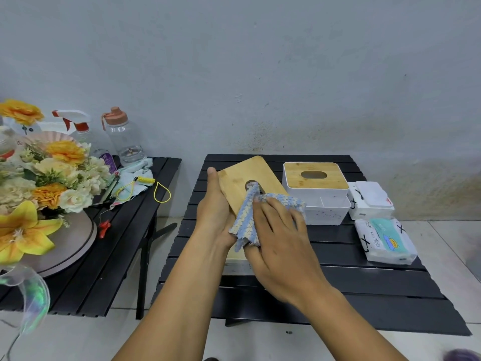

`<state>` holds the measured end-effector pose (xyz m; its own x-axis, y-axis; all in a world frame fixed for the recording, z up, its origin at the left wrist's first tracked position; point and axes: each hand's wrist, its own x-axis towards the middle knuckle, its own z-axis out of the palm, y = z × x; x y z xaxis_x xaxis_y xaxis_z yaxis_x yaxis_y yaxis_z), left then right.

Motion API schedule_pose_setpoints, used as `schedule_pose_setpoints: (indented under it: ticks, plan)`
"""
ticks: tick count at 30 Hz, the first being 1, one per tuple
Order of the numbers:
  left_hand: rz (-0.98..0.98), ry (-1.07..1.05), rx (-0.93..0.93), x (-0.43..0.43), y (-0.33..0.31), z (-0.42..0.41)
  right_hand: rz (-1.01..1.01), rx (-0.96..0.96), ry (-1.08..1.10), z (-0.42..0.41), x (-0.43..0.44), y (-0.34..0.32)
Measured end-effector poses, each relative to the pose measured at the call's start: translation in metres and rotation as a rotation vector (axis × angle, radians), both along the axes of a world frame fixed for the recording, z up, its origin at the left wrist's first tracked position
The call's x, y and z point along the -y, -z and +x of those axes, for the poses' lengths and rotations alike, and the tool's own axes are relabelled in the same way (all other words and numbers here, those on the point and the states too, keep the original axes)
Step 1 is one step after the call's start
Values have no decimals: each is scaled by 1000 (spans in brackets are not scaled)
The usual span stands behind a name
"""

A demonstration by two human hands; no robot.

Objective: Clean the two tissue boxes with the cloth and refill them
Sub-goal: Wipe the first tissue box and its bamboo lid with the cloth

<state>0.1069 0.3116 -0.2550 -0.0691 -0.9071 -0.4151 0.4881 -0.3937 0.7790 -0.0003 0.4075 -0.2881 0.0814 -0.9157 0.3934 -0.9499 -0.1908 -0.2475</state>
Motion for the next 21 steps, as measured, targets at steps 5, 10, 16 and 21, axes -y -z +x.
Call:
schedule_pose_setpoints:
  ticks: [5,10,16,21]
  plan:
    - [-61,154,-66,-5,-9,-2,-141,50,75,4,8,9]
    - [-193,193,82,-9,-11,-7,-210,340,80,0,12,9]
    - [-215,174,171,-1,1,-10,-14,930,39,-3,8,-14]
    - [-183,198,107,3,7,-4,91,1324,3,-9,2,-31]
